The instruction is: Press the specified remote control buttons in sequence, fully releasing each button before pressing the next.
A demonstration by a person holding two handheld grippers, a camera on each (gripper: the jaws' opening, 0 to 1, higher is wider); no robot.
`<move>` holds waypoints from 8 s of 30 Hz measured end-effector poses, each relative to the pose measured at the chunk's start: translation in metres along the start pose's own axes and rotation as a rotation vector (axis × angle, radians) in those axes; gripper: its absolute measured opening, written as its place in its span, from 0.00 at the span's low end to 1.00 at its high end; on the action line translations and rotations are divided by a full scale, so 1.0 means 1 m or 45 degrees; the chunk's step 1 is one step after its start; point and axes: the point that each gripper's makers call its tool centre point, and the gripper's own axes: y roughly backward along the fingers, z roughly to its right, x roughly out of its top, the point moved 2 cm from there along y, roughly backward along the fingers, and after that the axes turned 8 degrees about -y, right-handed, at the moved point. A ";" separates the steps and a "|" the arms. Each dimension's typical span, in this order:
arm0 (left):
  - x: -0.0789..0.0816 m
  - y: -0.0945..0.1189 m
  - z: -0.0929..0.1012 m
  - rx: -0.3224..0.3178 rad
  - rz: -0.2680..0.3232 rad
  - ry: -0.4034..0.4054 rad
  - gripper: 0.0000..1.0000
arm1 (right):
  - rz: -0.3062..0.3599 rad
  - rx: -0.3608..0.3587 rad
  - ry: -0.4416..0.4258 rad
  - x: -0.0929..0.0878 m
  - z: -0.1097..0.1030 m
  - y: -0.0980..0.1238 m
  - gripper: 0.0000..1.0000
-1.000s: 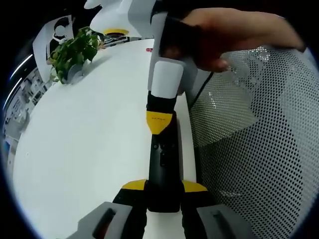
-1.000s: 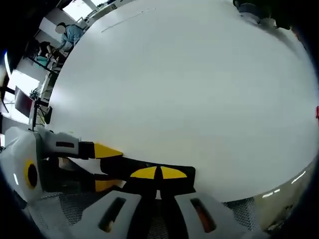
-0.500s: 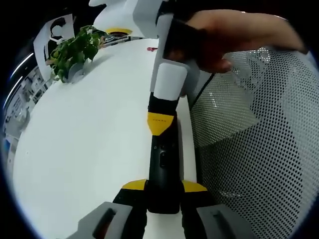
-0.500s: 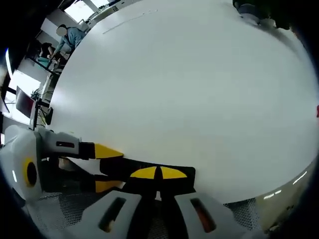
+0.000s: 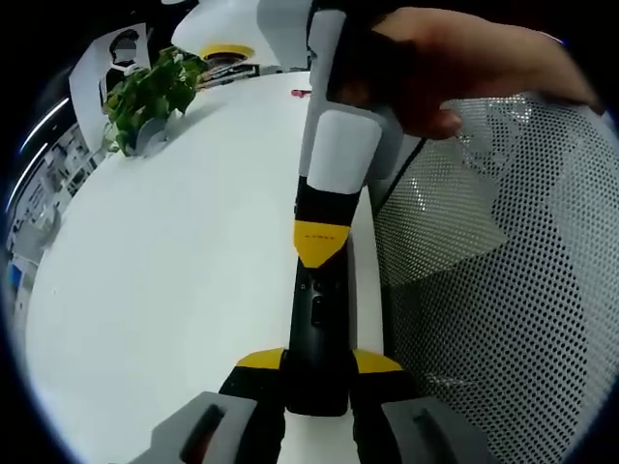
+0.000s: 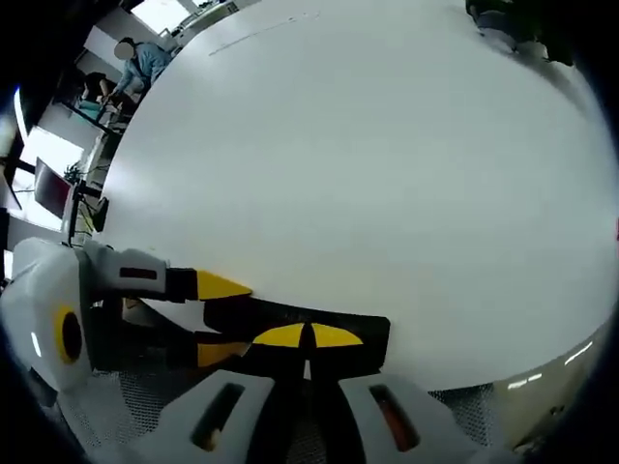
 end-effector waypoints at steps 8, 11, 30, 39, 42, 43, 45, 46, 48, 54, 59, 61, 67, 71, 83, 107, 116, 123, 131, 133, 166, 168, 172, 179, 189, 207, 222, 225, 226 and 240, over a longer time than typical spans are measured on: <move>0.001 0.000 -0.001 0.001 0.005 -0.001 0.25 | -0.053 -0.002 -0.002 -0.004 0.001 -0.005 0.00; 0.001 0.000 -0.001 0.001 0.007 -0.004 0.25 | -0.059 -0.003 -0.005 -0.003 0.001 -0.006 0.00; 0.001 -0.001 -0.001 0.000 0.028 -0.008 0.25 | -0.084 -0.008 -0.042 -0.011 0.000 -0.004 0.00; 0.001 -0.001 -0.001 0.001 0.039 -0.011 0.25 | -0.107 -0.026 -0.042 -0.014 0.001 -0.004 0.00; 0.001 -0.001 -0.001 0.000 0.038 -0.012 0.25 | -0.109 -0.035 -0.025 -0.013 0.001 -0.005 0.00; 0.001 -0.001 -0.001 -0.001 0.038 -0.013 0.25 | -0.107 -0.037 -0.024 -0.014 0.001 -0.005 0.00; 0.001 -0.001 -0.001 -0.001 0.035 -0.015 0.25 | -0.103 -0.033 -0.024 -0.014 0.002 -0.005 0.00; 0.001 -0.001 -0.001 -0.002 0.032 -0.017 0.25 | -0.102 -0.025 -0.037 -0.014 0.003 -0.005 0.00; 0.001 -0.001 -0.001 -0.003 0.028 -0.021 0.25 | -0.100 -0.001 -0.065 -0.013 0.004 -0.005 0.00; 0.001 -0.001 -0.001 -0.002 0.032 -0.019 0.25 | -0.123 0.057 -0.152 -0.014 0.004 -0.004 0.00; 0.001 -0.001 -0.001 -0.001 0.039 -0.015 0.25 | -0.128 0.078 -0.189 -0.015 0.003 -0.002 0.00; 0.001 -0.001 -0.001 -0.002 0.038 -0.019 0.25 | -0.124 0.054 -0.160 -0.015 0.004 -0.001 0.00; 0.001 -0.001 -0.001 -0.002 0.039 -0.017 0.25 | -0.106 0.030 -0.119 -0.014 0.003 0.000 0.00; 0.001 -0.001 -0.001 -0.001 0.039 -0.018 0.25 | -0.116 0.035 -0.107 -0.014 0.001 -0.002 0.00; 0.002 -0.001 -0.001 -0.005 0.030 -0.022 0.25 | -0.100 -0.023 -0.030 -0.012 0.001 -0.006 0.00; 0.001 -0.001 -0.001 -0.001 0.062 -0.020 0.25 | -0.090 0.052 -0.127 -0.011 0.000 -0.003 0.00; 0.001 -0.001 -0.001 -0.002 0.060 -0.022 0.25 | -0.102 0.016 -0.067 -0.013 -0.001 -0.005 0.00; 0.002 -0.002 -0.001 -0.004 0.051 -0.028 0.25 | -0.089 0.019 -0.061 -0.013 0.001 -0.006 0.00; 0.002 -0.002 -0.001 -0.003 0.049 -0.026 0.25 | -0.087 -0.013 -0.010 -0.014 -0.001 -0.005 0.00; 0.002 -0.002 -0.001 -0.002 0.049 -0.026 0.25 | -0.083 0.029 -0.064 -0.014 0.000 -0.005 0.00; 0.002 -0.001 -0.001 0.004 0.050 -0.022 0.25 | -0.149 -0.015 -0.153 -0.022 0.010 0.000 0.00; 0.002 -0.001 -0.001 0.004 0.051 -0.022 0.25 | -0.159 -0.025 -0.139 -0.023 0.010 -0.001 0.00; 0.002 -0.001 -0.001 0.004 0.051 -0.023 0.25 | -0.161 -0.039 -0.121 -0.023 0.010 -0.001 0.00; 0.002 -0.001 -0.001 0.002 0.050 -0.025 0.25 | -0.167 -0.070 -0.048 -0.025 0.010 -0.003 0.00; 0.002 -0.001 -0.002 0.006 0.037 0.002 0.25 | -0.169 -0.011 -0.132 -0.023 0.012 -0.003 0.00; -0.001 0.000 -0.018 0.126 -0.017 0.143 0.30 | 0.093 -0.008 -0.041 0.003 0.009 0.006 0.00; 0.003 -0.001 -0.016 0.135 -0.002 0.002 0.25 | 0.117 -0.027 -0.016 0.008 0.008 0.006 0.00; 0.003 -0.001 -0.017 0.133 -0.001 0.011 0.25 | 0.124 -0.021 -0.015 0.010 0.007 0.005 0.00; 0.003 -0.001 -0.017 0.132 0.002 0.012 0.25 | 0.119 -0.019 -0.018 0.009 0.007 0.005 0.00; 0.002 -0.001 -0.017 0.126 0.033 0.044 0.25 | 0.106 -0.033 0.010 0.009 0.006 0.000 0.00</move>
